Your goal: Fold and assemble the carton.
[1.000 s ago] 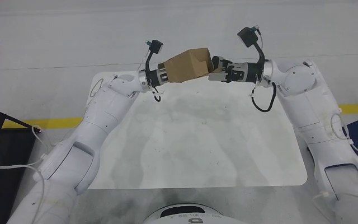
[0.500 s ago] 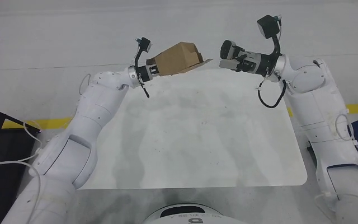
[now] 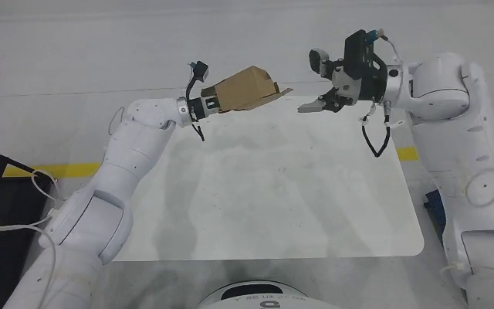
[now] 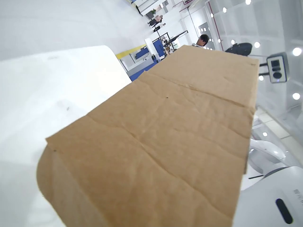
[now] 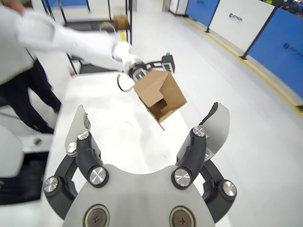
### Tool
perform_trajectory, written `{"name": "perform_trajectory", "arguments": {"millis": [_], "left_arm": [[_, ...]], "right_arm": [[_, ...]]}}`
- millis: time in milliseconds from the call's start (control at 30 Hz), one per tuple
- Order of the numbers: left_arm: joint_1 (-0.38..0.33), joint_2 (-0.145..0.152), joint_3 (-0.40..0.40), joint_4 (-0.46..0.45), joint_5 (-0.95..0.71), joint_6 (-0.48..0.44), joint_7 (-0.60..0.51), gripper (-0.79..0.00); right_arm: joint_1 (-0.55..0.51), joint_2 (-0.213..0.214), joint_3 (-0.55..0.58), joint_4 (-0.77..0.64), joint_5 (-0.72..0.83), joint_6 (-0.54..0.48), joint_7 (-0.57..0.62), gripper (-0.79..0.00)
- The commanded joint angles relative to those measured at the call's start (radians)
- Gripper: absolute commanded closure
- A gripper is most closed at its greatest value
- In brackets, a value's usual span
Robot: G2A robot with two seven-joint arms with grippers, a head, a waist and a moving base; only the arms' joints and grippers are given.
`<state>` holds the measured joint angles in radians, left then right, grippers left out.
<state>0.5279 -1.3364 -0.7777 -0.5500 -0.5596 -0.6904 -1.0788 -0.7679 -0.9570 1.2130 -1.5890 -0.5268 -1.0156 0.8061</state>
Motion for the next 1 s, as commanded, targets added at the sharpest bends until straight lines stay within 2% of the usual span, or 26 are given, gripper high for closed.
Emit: {"name": "perform_trajectory", "arguments": {"millis": [0,67,133,233,300,400,533,633,833,967], "left_arm": [[0.016,0.002,-0.014,-0.016,-0.058,0.031,-0.075,0.0],[0.021,0.007,-0.011,-0.037,-0.042,0.06,-0.111,0.0],[0.029,0.009,-0.014,-0.053,-0.04,0.066,-0.117,0.0],[0.037,0.011,-0.018,-0.071,-0.036,0.06,-0.111,0.0],[0.043,0.012,-0.019,-0.085,-0.037,0.057,-0.108,0.0],[0.052,0.013,-0.021,-0.106,-0.039,0.05,-0.101,0.0],[0.061,0.016,-0.023,-0.127,-0.036,0.033,-0.084,0.0],[0.066,0.019,-0.025,-0.139,-0.034,0.017,-0.068,0.0],[0.095,0.032,-0.038,-0.174,-0.064,-0.033,-0.019,0.0],[0.138,0.042,-0.045,-0.271,-0.14,-0.068,0.016,0.0]], "right_arm": [[-0.012,0.005,-0.011,-0.053,-0.237,0.003,-0.001,-0.702],[-0.026,0.008,-0.03,-0.079,-0.344,0.003,-0.057,-0.643],[-0.03,0.012,-0.047,-0.084,-0.376,0.003,-0.118,-0.489],[-0.026,0.021,-0.077,-0.077,-0.41,0.003,-0.163,-0.489],[-0.02,0.027,-0.095,-0.069,-0.412,0.003,-0.185,-0.422],[-0.009,0.04,-0.12,-0.064,-0.396,0.003,-0.23,-0.379],[-0.003,0.059,-0.135,-0.056,-0.377,0.003,-0.267,-0.379],[-0.001,0.073,-0.127,-0.046,-0.367,0.003,-0.288,-0.413],[-0.025,0.112,-0.039,-0.063,-0.346,0.003,-0.333,-0.453],[-0.06,0.153,0.043,-0.099,-0.289,0.003,-0.36,-0.493]]}}
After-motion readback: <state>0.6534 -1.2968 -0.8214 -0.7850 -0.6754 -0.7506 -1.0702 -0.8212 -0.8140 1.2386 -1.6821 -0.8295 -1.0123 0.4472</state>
